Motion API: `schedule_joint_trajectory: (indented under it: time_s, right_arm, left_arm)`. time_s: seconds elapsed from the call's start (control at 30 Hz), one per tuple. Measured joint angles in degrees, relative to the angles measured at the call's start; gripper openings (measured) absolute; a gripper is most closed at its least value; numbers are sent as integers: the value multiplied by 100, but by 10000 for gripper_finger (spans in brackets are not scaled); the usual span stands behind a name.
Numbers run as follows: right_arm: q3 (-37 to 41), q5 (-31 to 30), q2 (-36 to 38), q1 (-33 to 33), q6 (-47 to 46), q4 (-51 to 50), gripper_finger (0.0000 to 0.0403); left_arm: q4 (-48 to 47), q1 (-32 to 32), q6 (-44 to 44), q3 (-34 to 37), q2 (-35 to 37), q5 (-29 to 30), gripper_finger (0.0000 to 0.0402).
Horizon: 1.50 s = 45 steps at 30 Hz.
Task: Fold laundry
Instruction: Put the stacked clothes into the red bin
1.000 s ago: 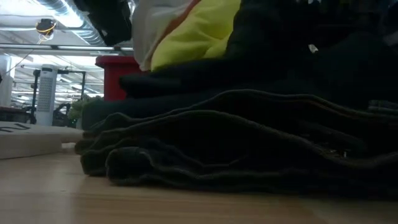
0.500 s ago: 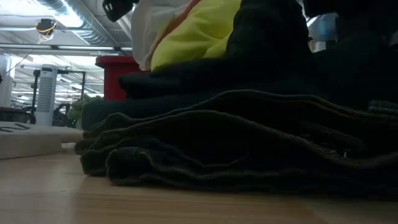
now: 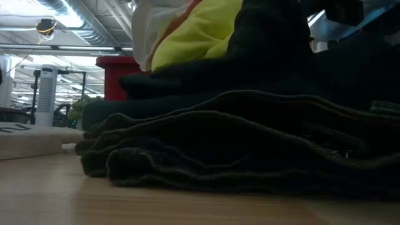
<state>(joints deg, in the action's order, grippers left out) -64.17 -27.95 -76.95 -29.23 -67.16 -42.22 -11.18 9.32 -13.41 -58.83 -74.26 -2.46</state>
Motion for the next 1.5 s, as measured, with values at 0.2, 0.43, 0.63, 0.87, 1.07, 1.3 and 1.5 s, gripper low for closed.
schedule_joint_trajectory:
  time_s: [0.2, 0.43, 0.63, 0.87, 1.07, 1.3, 1.5]
  right_arm:
    - [-58, -338, 0, 0, -2, 22, 0]
    - [-60, -422, -2, 11, -4, 42, 0]
    - [-60, -445, -2, 11, -2, 59, 0]
    - [-60, -431, -2, 11, 7, 59, 0]
    - [-60, -399, -2, 11, 9, 64, 0]
    - [-60, -397, -4, 9, 82, 175, 0]
    - [-60, -330, -4, 95, 623, 741, 0]
  left_arm:
    - [592, -99, 36, 0, -637, -503, 0]
    - [1083, -264, 37, -178, -1665, -822, 0]
    - [1123, -317, 285, -831, -2638, -1197, 0]
    - [1423, -374, 310, -1178, -3345, -1749, 0]
    - [1541, -515, 152, -1185, -3637, -2132, 0]
    - [1594, -579, -11, -1168, -3559, -2318, 0]
    - [1737, -601, -55, -1147, -3271, -2232, 0]
